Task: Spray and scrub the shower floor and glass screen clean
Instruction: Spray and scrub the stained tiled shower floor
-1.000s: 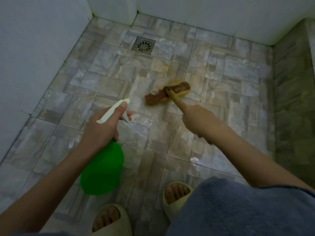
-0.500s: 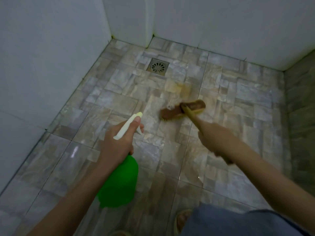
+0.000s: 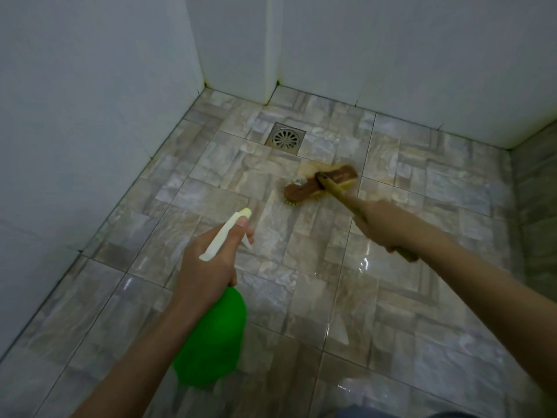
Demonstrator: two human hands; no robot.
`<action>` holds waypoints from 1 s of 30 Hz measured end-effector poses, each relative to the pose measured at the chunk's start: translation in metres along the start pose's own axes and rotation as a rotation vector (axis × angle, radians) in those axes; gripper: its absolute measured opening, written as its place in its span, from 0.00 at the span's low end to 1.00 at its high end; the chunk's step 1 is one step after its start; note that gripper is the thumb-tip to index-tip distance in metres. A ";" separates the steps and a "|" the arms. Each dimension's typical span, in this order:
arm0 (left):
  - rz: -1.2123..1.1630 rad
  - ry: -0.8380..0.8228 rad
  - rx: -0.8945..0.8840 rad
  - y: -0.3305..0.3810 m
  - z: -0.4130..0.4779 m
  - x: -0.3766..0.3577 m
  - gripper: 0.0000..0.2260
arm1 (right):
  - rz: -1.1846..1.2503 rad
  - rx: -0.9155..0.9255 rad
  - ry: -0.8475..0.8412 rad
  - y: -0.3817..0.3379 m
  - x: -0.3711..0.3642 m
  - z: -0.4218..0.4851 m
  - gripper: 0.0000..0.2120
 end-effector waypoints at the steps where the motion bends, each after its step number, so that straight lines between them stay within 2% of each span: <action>1: 0.004 0.006 0.002 0.000 0.003 0.001 0.22 | 0.019 0.032 0.038 -0.012 0.010 0.013 0.30; 4: 0.029 0.030 -0.016 0.000 0.007 0.003 0.19 | 0.071 0.114 0.107 -0.047 0.039 0.065 0.30; 6: 0.031 0.043 -0.029 0.000 0.009 0.004 0.18 | 0.053 0.109 0.089 -0.049 0.045 0.079 0.29; 11: -0.022 0.053 -0.003 0.003 0.012 0.008 0.19 | 0.035 0.042 -0.006 -0.019 0.027 0.043 0.30; 18: 0.007 0.053 -0.005 -0.004 0.011 0.006 0.21 | 0.003 0.137 0.114 -0.090 0.067 0.125 0.30; 21: -0.019 0.070 0.012 -0.005 0.005 0.011 0.20 | 0.009 0.112 0.079 -0.076 0.049 0.099 0.31; 24: -0.031 0.087 0.017 -0.003 0.002 0.021 0.14 | 0.043 0.059 0.014 -0.060 0.020 0.060 0.33; 30: -0.003 0.135 0.000 0.002 -0.009 0.035 0.12 | 0.073 0.076 0.092 -0.101 0.047 0.101 0.38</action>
Point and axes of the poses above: each hand's wrist, its own z-axis towards the middle knuckle, its own x-axis out of the back of the hand, y = z × x, the point moved 8 cm from there along z, towards the middle knuckle, and after that the axes turned 15 degrees about -x, right-handed, at the moved point
